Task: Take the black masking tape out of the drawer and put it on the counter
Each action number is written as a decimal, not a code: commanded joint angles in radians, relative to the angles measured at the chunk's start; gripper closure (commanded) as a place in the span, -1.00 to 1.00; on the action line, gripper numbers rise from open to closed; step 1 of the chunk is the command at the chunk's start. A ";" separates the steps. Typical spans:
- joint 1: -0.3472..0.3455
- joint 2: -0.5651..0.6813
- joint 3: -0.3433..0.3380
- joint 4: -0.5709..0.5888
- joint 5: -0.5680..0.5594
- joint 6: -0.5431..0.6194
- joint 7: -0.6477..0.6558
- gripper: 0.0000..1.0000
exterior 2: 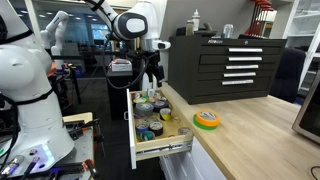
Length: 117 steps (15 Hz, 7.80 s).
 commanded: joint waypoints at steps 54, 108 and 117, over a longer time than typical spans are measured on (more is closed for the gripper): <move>0.058 0.864 -0.072 0.208 -0.116 0.678 -0.130 -1.00; -0.158 0.304 0.140 0.138 0.041 0.216 -0.439 0.91; -0.113 0.409 -0.024 0.355 -0.128 0.206 -0.333 0.92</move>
